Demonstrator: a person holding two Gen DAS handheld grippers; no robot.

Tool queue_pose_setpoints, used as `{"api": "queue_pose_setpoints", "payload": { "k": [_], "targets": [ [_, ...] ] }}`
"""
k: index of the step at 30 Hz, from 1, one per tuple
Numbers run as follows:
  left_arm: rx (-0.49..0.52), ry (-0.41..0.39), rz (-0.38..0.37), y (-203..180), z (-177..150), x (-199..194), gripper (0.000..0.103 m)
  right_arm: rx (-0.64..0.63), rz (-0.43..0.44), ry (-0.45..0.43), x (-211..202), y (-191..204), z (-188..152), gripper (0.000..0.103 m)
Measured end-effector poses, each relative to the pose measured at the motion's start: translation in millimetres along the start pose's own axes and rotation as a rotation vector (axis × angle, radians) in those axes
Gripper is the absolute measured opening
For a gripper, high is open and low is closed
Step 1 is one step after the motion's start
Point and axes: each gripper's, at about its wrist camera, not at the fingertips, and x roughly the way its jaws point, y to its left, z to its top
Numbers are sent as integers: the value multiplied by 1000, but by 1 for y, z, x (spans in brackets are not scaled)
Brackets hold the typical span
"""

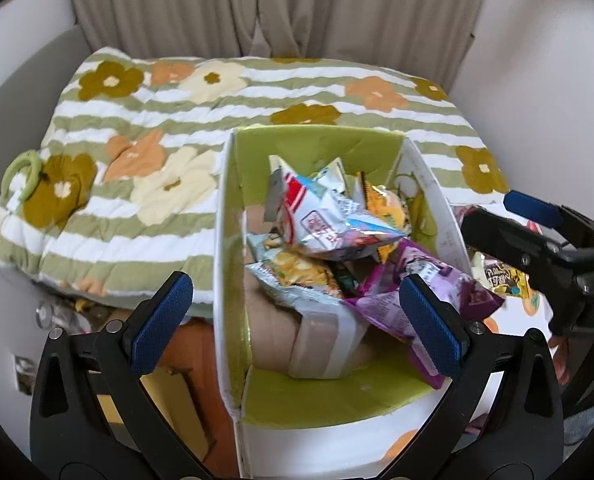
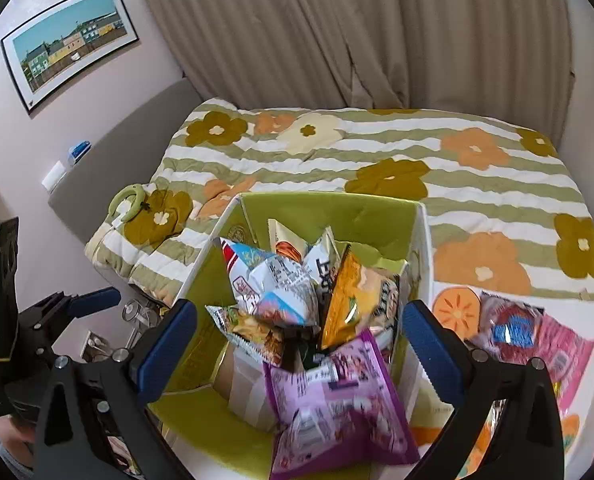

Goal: Organize snacks
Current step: 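Move both tools back toward the remaining snacks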

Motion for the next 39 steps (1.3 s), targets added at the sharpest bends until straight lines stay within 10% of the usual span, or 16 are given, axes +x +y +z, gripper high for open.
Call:
{"api": "queue_pose_setpoints", "payload": {
  "k": [24,39],
  "targets": [
    [33,-45,-16,-209,-53,-11,102,99,-87,-58,-128,-187,-63,102],
    [411,119,177,-319,-77,72,102,230,29,133,-94,-287,-123,102]
  ]
}}
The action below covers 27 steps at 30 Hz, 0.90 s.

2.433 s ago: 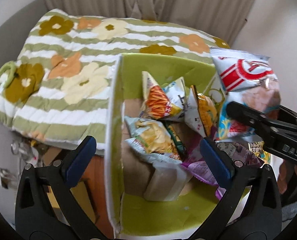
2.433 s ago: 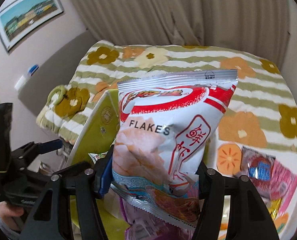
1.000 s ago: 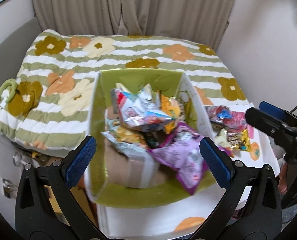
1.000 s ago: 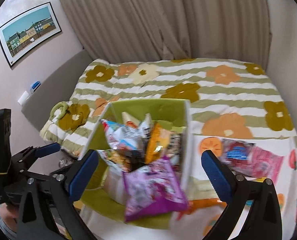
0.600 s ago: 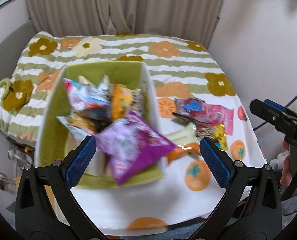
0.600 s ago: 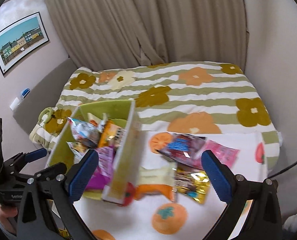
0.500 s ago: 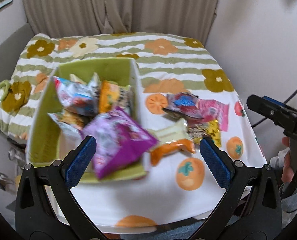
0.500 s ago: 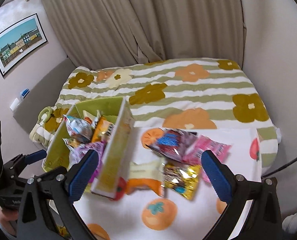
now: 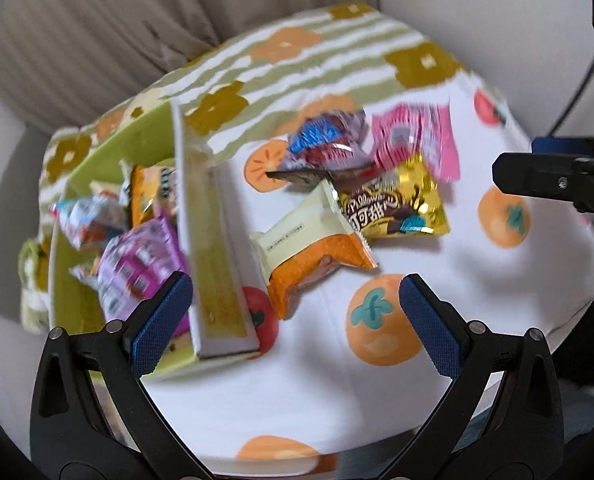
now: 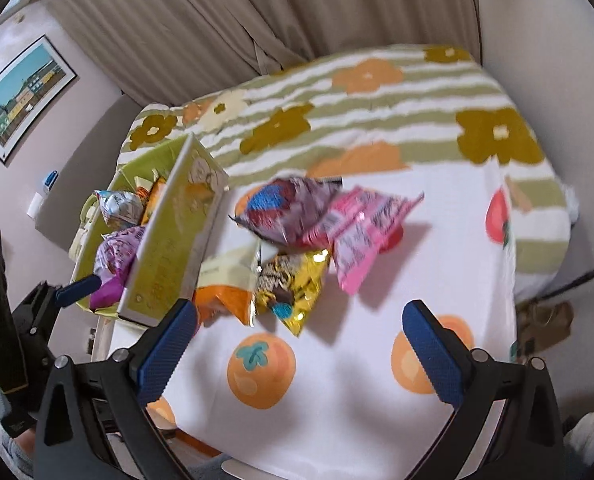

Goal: Organize snacks
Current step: 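Move both tools back toward the remaining snacks, then grasp the white-orange pastry pack with the left tool while the right tool grasps the gold Pillows bag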

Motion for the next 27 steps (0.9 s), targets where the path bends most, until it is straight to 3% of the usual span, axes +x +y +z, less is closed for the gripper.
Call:
{"api": "queue_pose_setpoints", "payload": {
  "k": [8,15,21,24,27],
  "targets": [
    [269,155,48,-22,24,63,99,150,55,65,45,-24,-12,102],
    [472,268,-9,-32,41,98,95,280,108,89,81,-38,-17,102],
    [480,372,-127,-31,56,124,94,359,135,95,97,-49,-23,102],
    [463,404,-164,-30,58,135,85,361,152,94,103,-47,-24,102],
    [466,407,-181,-32,57,139,82,351,167,90,108,-42,-23,102]
  ]
}}
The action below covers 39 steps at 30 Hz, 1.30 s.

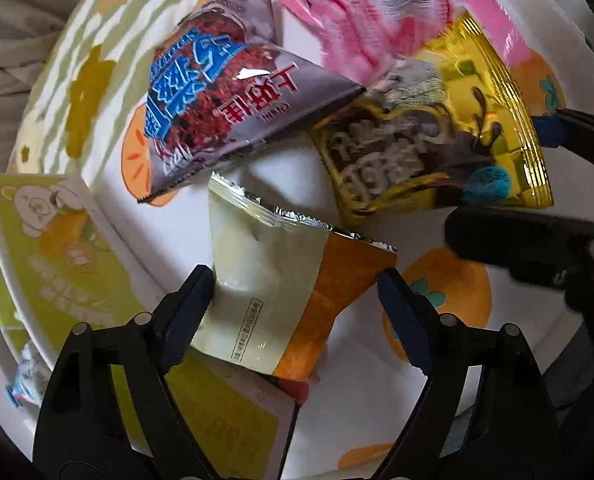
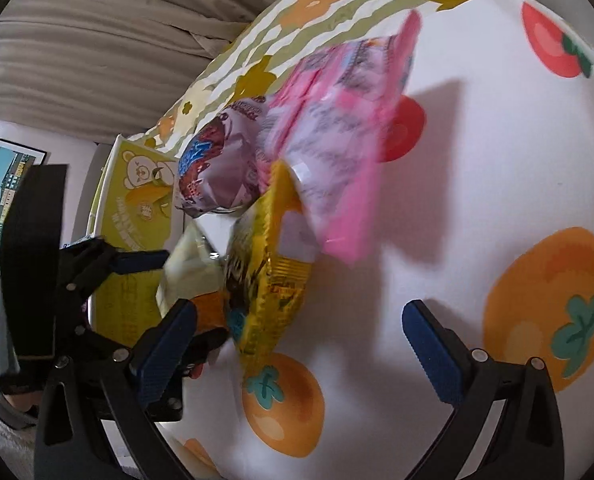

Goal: Organize snacks
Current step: 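Grasp the white-orange pastry pack with the left tool while the right tool grasps the gold Pillows bag, then carry both bags over the green box and open both tools to drop them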

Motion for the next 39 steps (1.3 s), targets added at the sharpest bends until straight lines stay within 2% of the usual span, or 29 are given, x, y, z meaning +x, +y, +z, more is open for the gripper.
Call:
{"api": "queue_pose_setpoints", "payload": {
  "k": [6,9,12,15,21,23,25,27,29,32,39],
  "targets": [
    [-41,-22,-29,9,-5,-1,77,-4,23,-36,1,6,6,97],
    [-89,-38,-46,12,-7,-2,71,7,18,-31,3,2,9,96],
    [-159,-48,-95,19,-11,-2,67,22,20,-21,7,1,13,95],
    [-215,-58,-116,25,-18,-2,66,15,6,-8,11,0,17,89],
    [-250,-69,-138,27,-27,-2,68,-11,-14,2,15,3,19,72],
    [-247,-57,-124,28,-28,4,75,-24,-19,14,21,5,21,57],
    [-239,-39,-111,27,-27,13,80,-23,-2,17,21,5,20,55],
    [-235,-23,-79,25,-29,21,80,-32,-6,15,21,4,19,54],
    [-239,-20,-80,26,-31,26,80,-43,-13,14,19,4,17,53],
    [-259,-34,-61,27,-36,26,64,-55,-16,12,17,5,13,52],
    [-283,-63,-97,23,-43,20,61,-68,-13,4,7,3,3,49]
  ]
}}
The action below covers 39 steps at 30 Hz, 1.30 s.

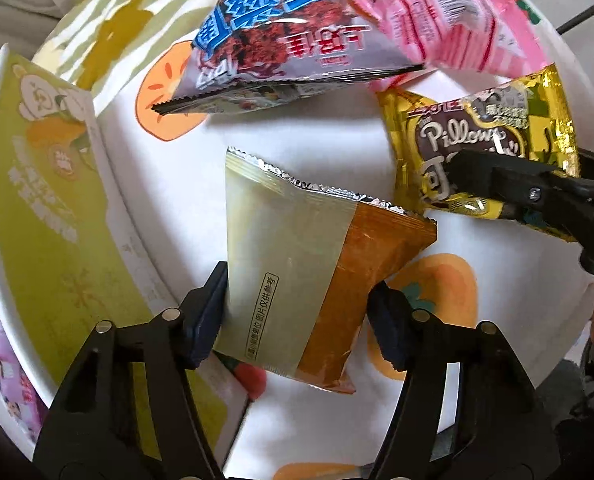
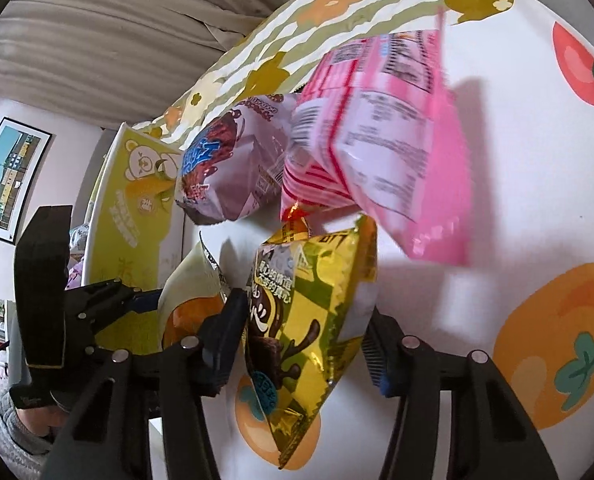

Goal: Organize snacks
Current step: 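Carry both bags over the green box and open both tools to drop them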

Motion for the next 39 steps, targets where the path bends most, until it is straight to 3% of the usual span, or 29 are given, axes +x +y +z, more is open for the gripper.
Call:
{"api": "queue_pose_setpoints", "payload": {
  "k": [9,15,21,30,35,39],
  "targets": [
    [-65,-56,-20,-12,-11,-30,61,-47,-8,-18,-26,11,-8,48],
    [-149,-166,-13,-19,-33,-75,61,-138,-10,-66,-64,34,-7,48],
    [-312,-307,10,-4,-68,-135,61,-258,42,-93,-96,74,13,48],
    [-561,-442,76,85,-142,-189,61,-408,157,-146,-106,173,27,48],
    [-683,-468,106,156,-177,-189,61,-463,173,-133,-75,227,16,48],
    [-705,-436,127,206,-188,-170,61,-456,166,-127,-45,266,8,48]
  ]
}}
